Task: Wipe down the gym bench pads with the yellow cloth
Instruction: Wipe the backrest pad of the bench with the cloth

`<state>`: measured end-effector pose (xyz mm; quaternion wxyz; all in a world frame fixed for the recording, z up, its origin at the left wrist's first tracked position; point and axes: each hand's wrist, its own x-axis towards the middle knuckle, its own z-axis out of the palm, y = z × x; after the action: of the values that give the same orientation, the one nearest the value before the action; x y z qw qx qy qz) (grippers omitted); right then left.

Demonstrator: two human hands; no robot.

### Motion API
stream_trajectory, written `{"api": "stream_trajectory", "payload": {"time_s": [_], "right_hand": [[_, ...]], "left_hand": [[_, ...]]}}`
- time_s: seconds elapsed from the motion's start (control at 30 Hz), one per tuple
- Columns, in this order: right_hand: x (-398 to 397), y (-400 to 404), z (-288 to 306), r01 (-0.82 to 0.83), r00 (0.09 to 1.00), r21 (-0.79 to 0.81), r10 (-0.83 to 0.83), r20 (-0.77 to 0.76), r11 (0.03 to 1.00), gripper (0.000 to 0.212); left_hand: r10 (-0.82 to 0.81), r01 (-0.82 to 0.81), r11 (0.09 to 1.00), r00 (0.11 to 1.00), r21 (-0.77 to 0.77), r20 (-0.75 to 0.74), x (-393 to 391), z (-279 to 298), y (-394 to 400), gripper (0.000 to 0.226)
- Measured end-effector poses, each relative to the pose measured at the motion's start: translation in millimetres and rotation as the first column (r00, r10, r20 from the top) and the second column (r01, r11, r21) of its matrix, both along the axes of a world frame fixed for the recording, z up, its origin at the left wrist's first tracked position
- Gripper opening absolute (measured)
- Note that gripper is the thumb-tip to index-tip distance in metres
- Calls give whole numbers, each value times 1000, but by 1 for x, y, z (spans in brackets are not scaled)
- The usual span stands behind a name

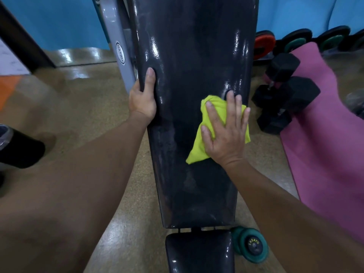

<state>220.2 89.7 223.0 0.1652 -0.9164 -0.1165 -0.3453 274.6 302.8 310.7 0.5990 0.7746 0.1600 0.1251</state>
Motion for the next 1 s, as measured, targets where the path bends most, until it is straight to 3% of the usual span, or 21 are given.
{"api": "stream_trajectory", "payload": {"time_s": [0.13,0.33,0.57,0.63,0.8,1.0], "right_hand": [[11,24,20,156,987,195,-146,-63,968,59],[-7,1,-11,18,998,27,-16,-52,999,57],[5,9,6,94,994,171,-83,-72,981,61],[5,24,7,101,995,101,-99,-22,990,59],[-6,1,-13,-36,999,-72,37,7,997,57],[7,2,4,156,988,128,-154,-21,979,61]], "left_hand": [[16,-16,1000,1000,-9,6,1,-4,1,58],[15,-15,1000,1000,16,18,1,-3,-1,53],[7,-7,1000,1000,21,16,2,-8,3,58],[12,-12,1000,1000,13,27,2,-11,3,59],[12,-12,1000,1000,3,2,1,-8,1,61],[-5,5,1000,1000,-11,2,1,-11,4,66]]}}
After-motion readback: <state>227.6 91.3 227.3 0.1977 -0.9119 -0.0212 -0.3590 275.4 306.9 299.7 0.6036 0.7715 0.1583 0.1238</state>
